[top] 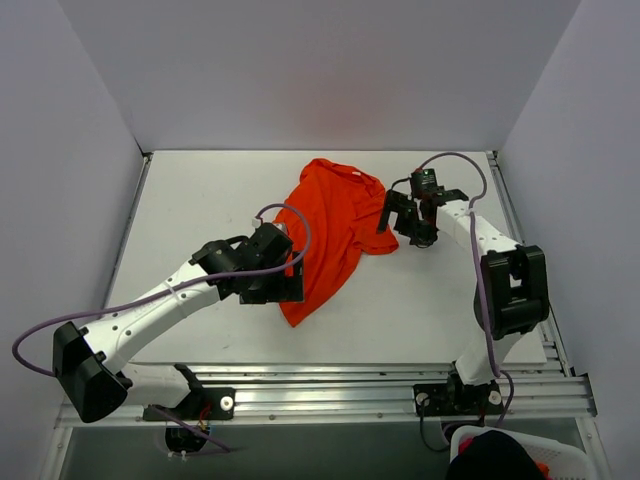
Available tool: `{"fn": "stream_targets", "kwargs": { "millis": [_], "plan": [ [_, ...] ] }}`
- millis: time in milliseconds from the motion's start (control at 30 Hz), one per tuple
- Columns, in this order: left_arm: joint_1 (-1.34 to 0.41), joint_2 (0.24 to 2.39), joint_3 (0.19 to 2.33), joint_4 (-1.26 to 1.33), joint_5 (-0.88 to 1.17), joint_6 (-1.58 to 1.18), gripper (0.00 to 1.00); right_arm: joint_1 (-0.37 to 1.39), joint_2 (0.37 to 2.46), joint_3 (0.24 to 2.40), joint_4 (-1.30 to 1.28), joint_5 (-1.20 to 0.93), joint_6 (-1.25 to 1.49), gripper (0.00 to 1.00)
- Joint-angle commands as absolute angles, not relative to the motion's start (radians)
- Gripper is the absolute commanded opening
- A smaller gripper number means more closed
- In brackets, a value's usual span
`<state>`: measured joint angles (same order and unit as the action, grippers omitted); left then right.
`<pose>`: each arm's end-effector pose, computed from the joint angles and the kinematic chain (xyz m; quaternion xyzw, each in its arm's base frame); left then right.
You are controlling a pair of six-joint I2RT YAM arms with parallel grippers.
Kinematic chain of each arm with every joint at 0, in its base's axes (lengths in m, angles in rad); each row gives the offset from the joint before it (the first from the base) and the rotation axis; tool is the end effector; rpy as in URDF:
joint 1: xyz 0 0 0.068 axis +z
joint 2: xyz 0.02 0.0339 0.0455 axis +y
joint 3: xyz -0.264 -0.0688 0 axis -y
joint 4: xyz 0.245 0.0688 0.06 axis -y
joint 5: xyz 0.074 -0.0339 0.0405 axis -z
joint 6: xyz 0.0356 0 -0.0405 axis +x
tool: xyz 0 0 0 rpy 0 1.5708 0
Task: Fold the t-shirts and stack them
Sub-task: Flatten the tshirt out
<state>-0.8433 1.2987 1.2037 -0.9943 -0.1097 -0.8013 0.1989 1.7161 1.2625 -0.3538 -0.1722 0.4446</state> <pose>0.1687 -0.1836 0.3073 0.0073 0.9698 -0.1382 0.2010 0.3715 0.0811 0.2425 0.0815 0.9216 0.1931 0.3268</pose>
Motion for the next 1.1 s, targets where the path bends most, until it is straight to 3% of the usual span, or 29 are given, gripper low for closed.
{"fn": "stream_targets", "kwargs": {
  "millis": [0, 467, 733, 867, 933, 967, 1000, 1067],
  "plan": [
    [-0.847, 1.299, 1.238, -0.989, -0.123, -0.81, 0.99, 0.209, 1.747, 1.338, -0.318, -0.207, 0.442, 0.99],
    [-0.848, 1.275, 1.259, -1.048, -0.13, -0.804, 0.99, 0.212, 1.893, 1.299, -0.218, -0.176, 0.453, 0.97],
    [-0.848, 1.296, 1.27, -1.083, -0.123, -0.782, 1.0, 0.213, 1.945, 1.327, -0.21, -0.189, 0.469, 0.76],
    [-0.851, 1.301, 1.235, -1.078, -0.123, -0.776, 1.0, 0.213, 1.944, 1.316, -0.203, -0.204, 0.469, 0.53],
    [-0.856, 1.308, 1.213, -1.075, -0.127, -0.772, 1.0, 0.213, 1.947, 1.312, -0.199, -0.216, 0.466, 0.32],
    [-0.861, 1.316, 1.203, -1.069, -0.132, -0.769, 1.0, 0.213, 1.948, 1.309, -0.199, -0.216, 0.465, 0.09],
    [-0.862, 1.322, 1.197, -1.066, -0.133, -0.764, 0.97, 0.212, 1.95, 1.308, -0.201, -0.213, 0.463, 0.0],
    [-0.867, 1.345, 1.187, -1.057, -0.138, -0.753, 0.93, 0.21, 1.95, 1.309, -0.209, -0.212, 0.462, 0.0]
  ]
}}
